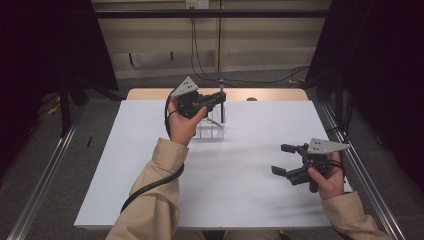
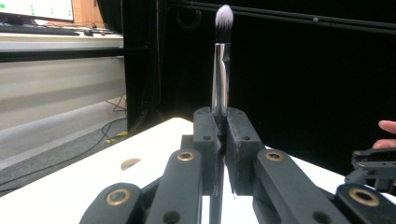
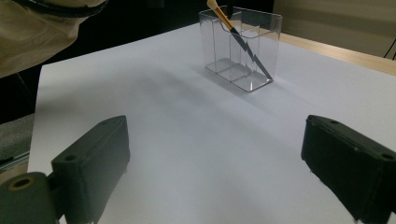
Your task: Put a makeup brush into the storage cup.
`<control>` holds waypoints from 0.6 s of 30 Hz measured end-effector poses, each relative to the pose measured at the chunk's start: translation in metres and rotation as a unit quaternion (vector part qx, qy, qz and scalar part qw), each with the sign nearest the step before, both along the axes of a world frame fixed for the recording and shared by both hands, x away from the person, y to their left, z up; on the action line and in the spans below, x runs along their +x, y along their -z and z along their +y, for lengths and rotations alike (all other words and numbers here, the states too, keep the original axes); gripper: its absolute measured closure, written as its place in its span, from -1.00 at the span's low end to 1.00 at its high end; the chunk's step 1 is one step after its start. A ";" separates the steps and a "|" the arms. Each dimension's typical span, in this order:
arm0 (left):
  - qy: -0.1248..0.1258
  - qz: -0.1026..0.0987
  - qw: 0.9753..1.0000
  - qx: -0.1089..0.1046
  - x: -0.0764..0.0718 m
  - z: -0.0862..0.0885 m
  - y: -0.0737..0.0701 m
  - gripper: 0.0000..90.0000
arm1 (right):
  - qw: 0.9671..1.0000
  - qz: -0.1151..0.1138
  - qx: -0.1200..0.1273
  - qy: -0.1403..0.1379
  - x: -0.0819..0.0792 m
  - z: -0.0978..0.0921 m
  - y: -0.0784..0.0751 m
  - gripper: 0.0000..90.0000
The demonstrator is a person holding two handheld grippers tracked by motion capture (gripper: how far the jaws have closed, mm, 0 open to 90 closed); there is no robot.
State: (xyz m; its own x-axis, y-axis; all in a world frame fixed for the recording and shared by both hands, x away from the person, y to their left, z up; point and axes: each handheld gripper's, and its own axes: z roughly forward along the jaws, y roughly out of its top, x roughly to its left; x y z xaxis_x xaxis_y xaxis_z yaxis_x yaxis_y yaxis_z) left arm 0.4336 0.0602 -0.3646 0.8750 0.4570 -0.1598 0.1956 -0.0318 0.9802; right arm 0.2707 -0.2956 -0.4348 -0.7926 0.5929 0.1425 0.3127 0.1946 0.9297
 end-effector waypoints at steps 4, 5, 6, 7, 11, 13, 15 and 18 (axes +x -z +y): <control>-0.008 0.000 1.000 0.000 0.004 -0.002 0.002 0.87 | 1.000 0.000 0.000 -0.002 0.000 0.000 0.000 -0.83; -0.010 0.000 1.000 0.002 0.005 -0.002 0.002 0.87 | 1.000 0.000 0.001 -0.003 0.000 0.001 0.000 -0.83; -0.013 -0.001 1.000 0.003 0.005 -0.002 0.002 0.87 | 1.000 0.001 0.002 -0.004 0.000 0.001 0.000 -0.83; -0.014 0.000 1.000 0.002 0.006 -0.003 0.003 0.87 | 1.000 0.001 0.001 -0.003 0.000 0.000 0.000 -0.83; -0.021 -0.001 1.000 0.006 0.010 -0.004 0.004 0.87 | 1.000 0.001 0.000 -0.003 0.000 0.000 0.000 -0.83; -0.024 -0.001 1.000 0.006 0.012 -0.005 0.005 0.87 | 1.000 0.001 0.000 -0.003 0.000 0.000 0.000 -0.83; -0.027 -0.001 1.000 0.006 0.013 -0.006 0.006 0.87 | 1.000 0.000 0.000 -0.003 0.000 0.000 0.000 -0.83; -0.031 -0.001 0.999 0.009 0.014 -0.007 0.008 0.87 | 1.000 0.000 0.000 -0.003 0.000 0.000 0.000 -0.83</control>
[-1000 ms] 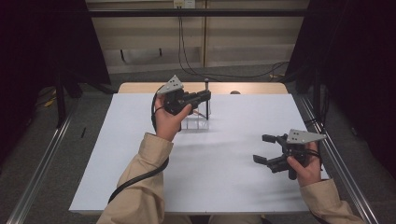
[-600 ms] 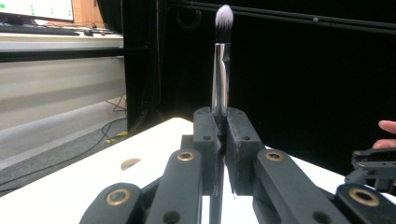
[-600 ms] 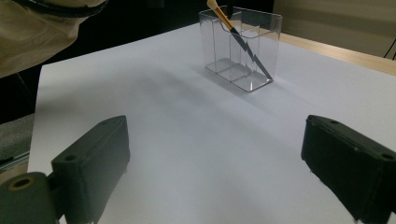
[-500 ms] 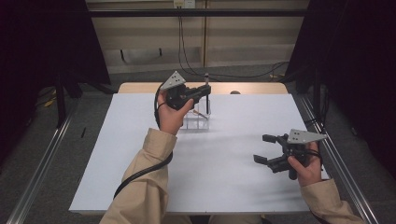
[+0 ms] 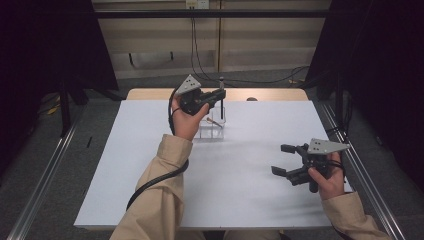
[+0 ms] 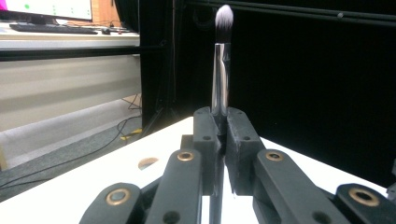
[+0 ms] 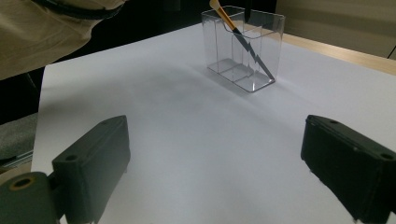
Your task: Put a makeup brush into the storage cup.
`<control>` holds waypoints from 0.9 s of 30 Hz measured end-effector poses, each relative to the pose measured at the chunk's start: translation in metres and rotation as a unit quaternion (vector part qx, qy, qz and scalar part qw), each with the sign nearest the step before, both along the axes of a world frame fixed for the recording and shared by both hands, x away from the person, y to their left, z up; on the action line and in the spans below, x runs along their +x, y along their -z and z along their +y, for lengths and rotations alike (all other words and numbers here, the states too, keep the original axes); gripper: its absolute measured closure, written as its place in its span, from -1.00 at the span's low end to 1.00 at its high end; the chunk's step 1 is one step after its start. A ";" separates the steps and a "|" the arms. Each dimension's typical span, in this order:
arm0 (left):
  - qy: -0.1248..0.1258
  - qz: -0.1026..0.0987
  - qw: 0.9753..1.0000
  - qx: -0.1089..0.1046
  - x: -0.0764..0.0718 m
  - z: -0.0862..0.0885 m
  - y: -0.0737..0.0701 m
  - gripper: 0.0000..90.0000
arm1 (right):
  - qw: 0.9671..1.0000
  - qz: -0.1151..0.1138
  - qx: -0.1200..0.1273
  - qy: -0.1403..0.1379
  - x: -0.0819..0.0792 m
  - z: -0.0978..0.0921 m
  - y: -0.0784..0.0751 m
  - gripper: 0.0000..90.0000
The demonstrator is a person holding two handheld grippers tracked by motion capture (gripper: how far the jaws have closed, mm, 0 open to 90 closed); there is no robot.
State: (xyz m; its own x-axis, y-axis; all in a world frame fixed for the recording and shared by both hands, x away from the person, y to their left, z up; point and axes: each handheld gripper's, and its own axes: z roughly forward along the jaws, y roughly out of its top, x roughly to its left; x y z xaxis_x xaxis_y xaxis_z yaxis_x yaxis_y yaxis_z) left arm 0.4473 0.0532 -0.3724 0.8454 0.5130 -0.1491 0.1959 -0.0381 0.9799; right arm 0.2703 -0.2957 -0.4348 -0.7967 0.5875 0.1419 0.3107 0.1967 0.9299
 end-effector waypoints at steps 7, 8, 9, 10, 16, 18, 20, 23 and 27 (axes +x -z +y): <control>-0.007 0.002 1.000 0.005 0.003 0.001 0.006 0.87 | 1.000 0.000 0.001 -0.001 0.000 0.001 0.000 -0.83; -0.009 0.003 1.000 0.004 0.003 0.000 0.006 0.86 | 1.000 0.000 0.000 -0.002 0.000 0.001 0.000 -0.83; -0.009 0.002 1.000 0.005 0.004 0.001 0.007 0.86 | 1.000 0.000 0.000 -0.002 0.000 0.001 0.000 -0.83; -0.010 0.002 1.000 0.005 0.004 0.000 0.008 0.86 | 1.000 0.001 0.000 -0.002 0.000 0.001 0.000 -0.83; -0.015 0.005 1.000 0.012 0.005 0.001 0.012 0.86 | 1.000 -0.001 0.001 -0.002 0.000 0.000 0.000 -0.82; -0.016 0.006 1.000 0.013 0.006 0.001 0.014 0.86 | 1.000 -0.001 0.001 -0.002 0.000 0.000 0.000 -0.82; -0.018 0.008 1.000 0.012 0.006 0.001 0.015 0.86 | 1.000 -0.001 0.001 -0.003 0.000 0.000 0.000 -0.82; -0.019 0.010 1.000 0.016 0.006 0.002 0.018 0.86 | 1.000 -0.001 0.001 -0.003 0.000 0.000 0.000 -0.82; -0.021 0.014 1.000 0.015 0.006 0.002 0.021 0.86 | 1.000 -0.002 0.001 -0.002 0.000 0.000 0.000 -0.82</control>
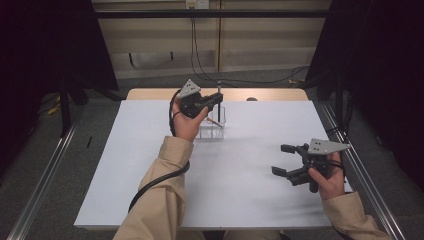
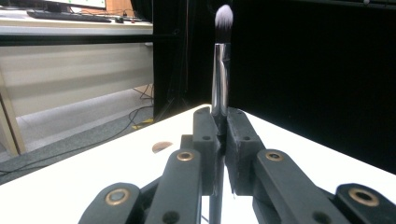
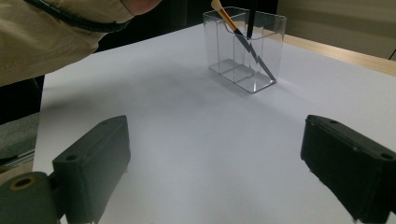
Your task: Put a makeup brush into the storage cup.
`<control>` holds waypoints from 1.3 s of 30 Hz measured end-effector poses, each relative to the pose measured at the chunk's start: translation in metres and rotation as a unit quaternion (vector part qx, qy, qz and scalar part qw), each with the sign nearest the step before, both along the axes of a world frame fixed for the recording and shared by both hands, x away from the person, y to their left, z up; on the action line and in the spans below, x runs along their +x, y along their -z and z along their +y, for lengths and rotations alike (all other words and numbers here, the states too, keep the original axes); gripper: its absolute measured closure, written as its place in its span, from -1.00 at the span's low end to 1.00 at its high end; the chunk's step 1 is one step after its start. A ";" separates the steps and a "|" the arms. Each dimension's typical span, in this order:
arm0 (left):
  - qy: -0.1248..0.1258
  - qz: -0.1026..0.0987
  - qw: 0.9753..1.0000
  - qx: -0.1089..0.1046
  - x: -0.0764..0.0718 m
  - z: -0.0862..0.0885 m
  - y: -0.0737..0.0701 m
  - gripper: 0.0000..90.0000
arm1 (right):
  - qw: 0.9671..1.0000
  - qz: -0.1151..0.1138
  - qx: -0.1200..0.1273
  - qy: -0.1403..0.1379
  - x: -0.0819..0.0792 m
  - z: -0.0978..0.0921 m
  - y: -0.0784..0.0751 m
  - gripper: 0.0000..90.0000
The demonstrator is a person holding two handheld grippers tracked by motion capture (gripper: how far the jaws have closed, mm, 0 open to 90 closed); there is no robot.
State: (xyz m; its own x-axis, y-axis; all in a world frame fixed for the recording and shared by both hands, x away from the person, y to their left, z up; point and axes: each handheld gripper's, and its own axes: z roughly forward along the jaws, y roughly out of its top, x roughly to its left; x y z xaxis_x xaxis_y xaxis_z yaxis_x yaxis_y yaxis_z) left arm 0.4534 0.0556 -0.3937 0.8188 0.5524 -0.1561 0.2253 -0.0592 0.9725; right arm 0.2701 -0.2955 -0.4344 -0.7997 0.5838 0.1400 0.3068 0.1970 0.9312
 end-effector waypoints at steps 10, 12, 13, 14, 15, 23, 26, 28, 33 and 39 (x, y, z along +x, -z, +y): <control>0.000 0.003 1.000 0.005 0.000 0.001 0.004 0.86 | 1.000 0.001 0.000 -0.002 0.000 0.001 0.000 -0.82; 0.000 0.003 1.000 0.005 0.000 0.001 0.004 0.86 | 1.000 0.001 0.001 -0.002 0.000 0.000 0.000 -0.82; 0.000 0.003 1.000 0.007 0.000 0.000 0.004 0.86 | 1.000 0.000 0.000 -0.002 0.000 0.000 0.000 -0.82; 0.000 0.003 1.000 0.007 0.000 0.000 0.005 0.86 | 1.000 0.000 -0.001 -0.001 0.000 0.000 0.000 -0.82; 0.002 0.003 1.000 0.008 0.000 0.000 0.005 0.86 | 1.000 0.000 -0.001 -0.003 0.000 0.001 0.000 -0.82; 0.006 0.008 1.000 0.011 -0.001 0.000 0.008 0.85 | 1.000 0.000 0.000 -0.003 0.000 0.001 0.000 -0.82; 0.006 0.011 1.000 0.012 -0.001 0.000 0.009 0.85 | 1.000 -0.001 -0.001 -0.003 0.000 0.001 0.000 -0.82; 0.007 0.011 1.000 0.013 -0.001 0.001 0.010 0.85 | 1.000 -0.001 0.000 -0.003 0.000 0.001 0.000 -0.82; 0.009 0.013 1.000 0.014 -0.002 0.001 0.010 0.84 | 1.000 0.002 -0.001 -0.001 0.000 0.001 0.000 -0.82; 0.012 0.017 1.000 0.018 -0.002 0.002 0.011 0.83 | 1.000 0.000 -0.001 -0.002 0.000 0.001 0.000 -0.82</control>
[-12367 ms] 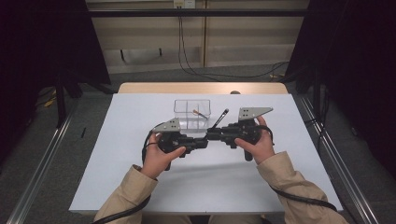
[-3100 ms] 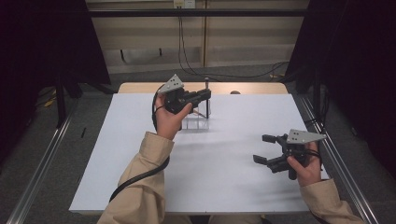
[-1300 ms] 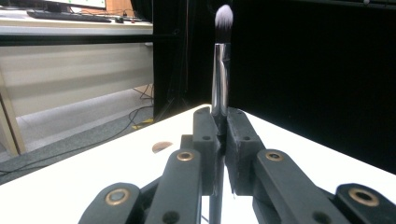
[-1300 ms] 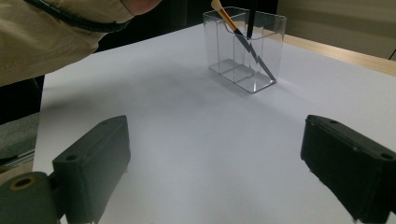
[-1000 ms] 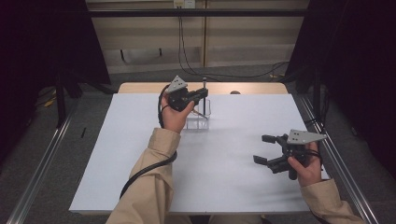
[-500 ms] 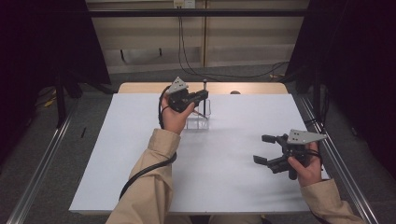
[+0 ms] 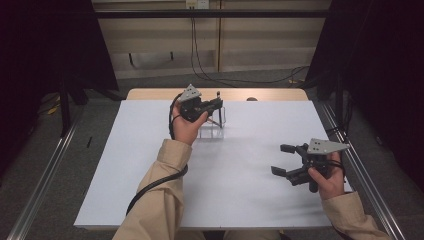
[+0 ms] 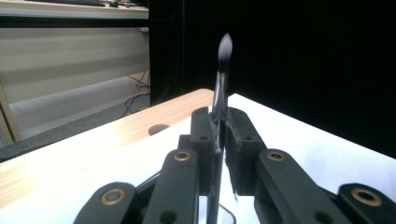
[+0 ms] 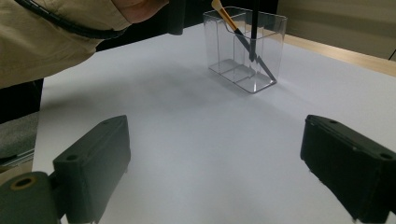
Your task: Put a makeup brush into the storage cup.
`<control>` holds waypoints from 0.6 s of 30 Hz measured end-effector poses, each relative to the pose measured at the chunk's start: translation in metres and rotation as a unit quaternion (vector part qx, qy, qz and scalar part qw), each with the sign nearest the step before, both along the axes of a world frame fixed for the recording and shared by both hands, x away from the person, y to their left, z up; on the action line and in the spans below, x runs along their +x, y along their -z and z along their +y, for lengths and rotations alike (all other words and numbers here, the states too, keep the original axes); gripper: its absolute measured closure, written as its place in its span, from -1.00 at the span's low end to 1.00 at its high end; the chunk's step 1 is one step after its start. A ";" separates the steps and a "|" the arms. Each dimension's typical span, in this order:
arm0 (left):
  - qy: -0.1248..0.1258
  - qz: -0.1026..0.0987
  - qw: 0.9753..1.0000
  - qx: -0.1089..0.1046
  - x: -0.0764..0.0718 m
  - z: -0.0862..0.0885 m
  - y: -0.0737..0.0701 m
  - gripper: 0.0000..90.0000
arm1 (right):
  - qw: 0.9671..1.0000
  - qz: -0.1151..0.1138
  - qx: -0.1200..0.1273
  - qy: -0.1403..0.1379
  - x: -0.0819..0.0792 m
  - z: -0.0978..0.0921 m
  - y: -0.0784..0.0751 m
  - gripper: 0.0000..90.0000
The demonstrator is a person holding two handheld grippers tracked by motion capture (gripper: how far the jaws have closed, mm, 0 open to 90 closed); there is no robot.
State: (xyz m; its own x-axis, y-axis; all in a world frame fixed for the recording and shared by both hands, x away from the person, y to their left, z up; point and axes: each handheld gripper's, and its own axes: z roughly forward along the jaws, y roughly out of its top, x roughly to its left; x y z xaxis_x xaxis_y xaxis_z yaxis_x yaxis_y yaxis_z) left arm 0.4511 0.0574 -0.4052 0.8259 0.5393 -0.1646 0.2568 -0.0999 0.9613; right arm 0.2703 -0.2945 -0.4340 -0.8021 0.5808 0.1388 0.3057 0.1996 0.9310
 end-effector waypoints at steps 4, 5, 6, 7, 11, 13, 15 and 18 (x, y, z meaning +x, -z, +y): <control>-0.001 0.005 1.000 -0.001 0.000 0.001 0.000 0.75 | 1.000 0.000 0.000 0.000 0.000 0.000 0.000 -0.82; 0.001 0.006 1.000 -0.003 0.000 0.001 0.000 0.69 | 1.000 0.000 0.000 -0.001 0.000 0.000 0.000 -0.82; 0.004 0.010 1.000 -0.010 0.001 0.002 0.000 0.59 | 1.000 0.000 0.000 0.000 0.000 0.000 0.000 -0.82; 0.006 0.011 1.000 -0.013 0.001 0.002 -0.001 0.43 | 1.000 0.000 0.000 0.000 0.000 0.000 0.000 -0.82; 0.012 0.014 1.000 -0.023 0.000 0.004 -0.005 -0.06 | 1.000 0.000 0.001 -0.001 0.000 0.000 0.000 -0.82; 0.009 0.011 1.000 -0.021 -0.001 0.005 -0.006 -0.24 | 1.000 0.000 0.000 0.000 0.000 0.000 0.000 -0.82; 0.013 0.014 0.999 -0.026 -0.002 0.007 -0.007 -0.43 | 1.000 0.000 0.001 -0.001 0.000 0.001 0.000 -0.82; 0.019 0.015 0.999 -0.029 -0.003 0.008 -0.007 -0.58 | 1.000 0.000 0.000 -0.002 0.000 0.001 0.000 -0.82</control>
State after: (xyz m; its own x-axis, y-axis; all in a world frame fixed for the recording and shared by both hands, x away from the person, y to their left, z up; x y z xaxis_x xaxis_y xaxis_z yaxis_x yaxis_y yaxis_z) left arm 0.4478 0.0659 -0.3982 0.8397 0.4964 -0.2201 0.2836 -0.0553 0.9574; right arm 0.2703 -0.2934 -0.4340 -0.8046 0.5774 0.1385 0.3049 0.2017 0.9308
